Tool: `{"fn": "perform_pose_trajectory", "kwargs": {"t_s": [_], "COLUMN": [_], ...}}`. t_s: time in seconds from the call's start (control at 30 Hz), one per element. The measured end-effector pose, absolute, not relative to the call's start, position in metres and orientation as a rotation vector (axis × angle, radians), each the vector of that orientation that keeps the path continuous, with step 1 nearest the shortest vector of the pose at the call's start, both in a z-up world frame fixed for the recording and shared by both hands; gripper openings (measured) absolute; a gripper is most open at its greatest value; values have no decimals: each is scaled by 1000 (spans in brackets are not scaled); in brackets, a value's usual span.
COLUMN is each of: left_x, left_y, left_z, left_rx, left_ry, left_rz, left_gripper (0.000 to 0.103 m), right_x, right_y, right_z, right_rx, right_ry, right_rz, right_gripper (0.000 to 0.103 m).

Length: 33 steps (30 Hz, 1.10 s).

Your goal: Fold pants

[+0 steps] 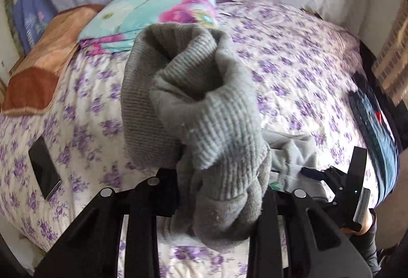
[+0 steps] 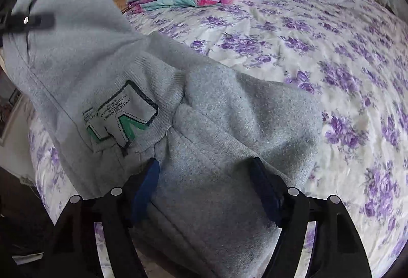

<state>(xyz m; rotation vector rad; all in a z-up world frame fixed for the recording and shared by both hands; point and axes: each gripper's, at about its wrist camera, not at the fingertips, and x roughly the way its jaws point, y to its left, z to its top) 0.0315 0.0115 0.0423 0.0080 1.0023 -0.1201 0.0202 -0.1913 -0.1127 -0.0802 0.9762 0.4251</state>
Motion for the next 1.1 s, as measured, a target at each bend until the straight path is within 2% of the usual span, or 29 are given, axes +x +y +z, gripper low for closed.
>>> {"fn": "perform_pose_trajectory", "kwargs": {"t_s": [0.03,0.07,0.17,0.2,0.27,0.4,0.43,0.47,0.5,0.73,0.83,0.93,1.1], "left_x": [36,39,50,50,45,37,34,34,30,11,12,23,48], "left_y": [-15,-36,-86,-97,-104,-94,-95,-96,-92,-90,-51,-7,41], "left_z": [36,26,-15,-27,-34,-10,-1,9,20,78,77,53,-36], "left_rx": [59,101,207,258,329,275,257,226,183,161,111,99,83], "left_ry": [1015,1034,1158,1190,1177,1148,1133,1115,1086,920,901,907,1105], "left_rz": [-147,-175,-260,-284,-266,-263,-271,-295,-318,-323,-251,-58,78], "left_gripper": [31,40,50,52,55,57,67,89,97,99,99,99,99], "right_x": [18,15,5,1,-6,-6,-3,-1,2,25,35,47,66], "right_y": [-198,-208,-245,-255,-276,-296,-298,-299,-298,-285,-270,-256,-236], "right_z": [-108,-104,-94,-91,-88,-83,-82,-81,-80,-68,-64,-59,-56], "right_rx": [-38,18,180,206,242,298,324,347,362,512,566,583,575], "right_ry": [976,974,953,945,919,910,907,905,902,908,932,965,996], "right_rz": [446,477,507,492,437,411,424,436,447,532,595,597,560], "right_gripper": [75,77,80,81,91,91,91,92,92,92,100,100,100]}}
